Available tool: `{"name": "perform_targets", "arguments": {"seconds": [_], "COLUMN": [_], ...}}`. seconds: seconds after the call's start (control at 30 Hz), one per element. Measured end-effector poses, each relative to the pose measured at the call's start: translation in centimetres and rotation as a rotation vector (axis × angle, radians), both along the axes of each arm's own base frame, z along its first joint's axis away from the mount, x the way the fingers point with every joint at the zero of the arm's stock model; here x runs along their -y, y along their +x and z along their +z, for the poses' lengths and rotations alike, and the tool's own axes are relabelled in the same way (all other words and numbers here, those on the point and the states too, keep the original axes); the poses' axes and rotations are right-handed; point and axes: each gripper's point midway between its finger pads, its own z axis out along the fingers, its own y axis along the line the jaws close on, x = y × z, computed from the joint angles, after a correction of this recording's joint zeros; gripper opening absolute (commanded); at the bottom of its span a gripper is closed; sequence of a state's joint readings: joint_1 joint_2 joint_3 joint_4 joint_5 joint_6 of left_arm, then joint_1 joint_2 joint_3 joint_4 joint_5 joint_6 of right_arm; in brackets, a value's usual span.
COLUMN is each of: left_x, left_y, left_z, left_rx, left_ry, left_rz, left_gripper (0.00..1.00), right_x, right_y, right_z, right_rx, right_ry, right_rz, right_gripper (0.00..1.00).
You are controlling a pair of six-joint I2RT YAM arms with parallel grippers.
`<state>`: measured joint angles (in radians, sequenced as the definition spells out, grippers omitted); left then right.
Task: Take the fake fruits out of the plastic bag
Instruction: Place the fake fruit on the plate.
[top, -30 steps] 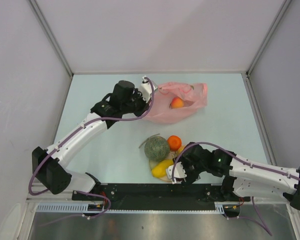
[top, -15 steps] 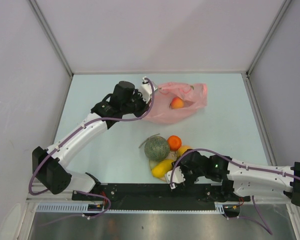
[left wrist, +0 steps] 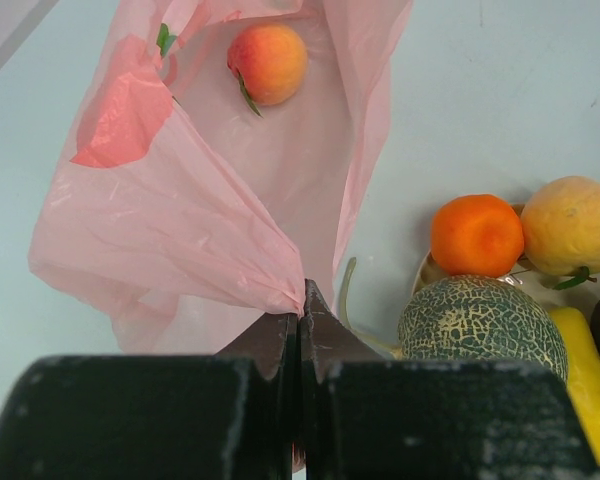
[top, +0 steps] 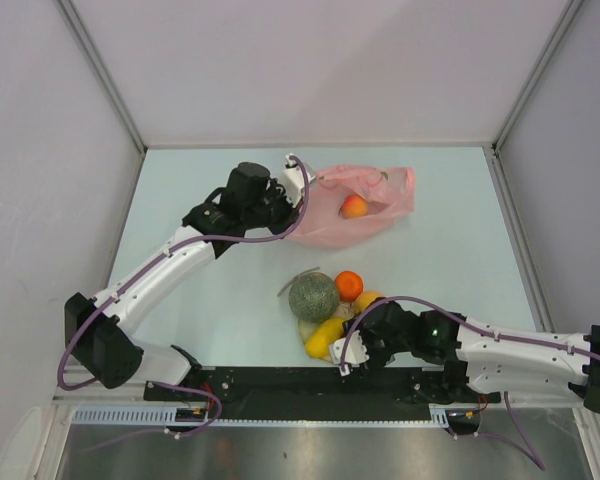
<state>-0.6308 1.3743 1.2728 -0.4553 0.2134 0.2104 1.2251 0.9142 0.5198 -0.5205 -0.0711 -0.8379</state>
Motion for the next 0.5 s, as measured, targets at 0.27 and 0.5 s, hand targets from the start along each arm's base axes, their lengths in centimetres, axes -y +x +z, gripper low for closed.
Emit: {"name": "perform_targets", "arguments": {"seconds": [0.27,0.5], "left_x": [0.0,0.3], "left_y": [0.0,-0.2], "left_z": [0.0,-0.1], "left_rx": [-0.001,-0.001], "left_ry": [0.000,0.001], "left_rz": [-0.001,-0.009], "left_gripper": [0.00,0.00], "right_x": [-0.3,-1.4], "right_y": [-0.2,-0.2], "right_z": [1.2,4.9], "right_rx": [0.030,0.070], "right_ry": [0.044,0.150], "right_rz": [0.022,0.029], "right_gripper": [1.00,1.00]}}
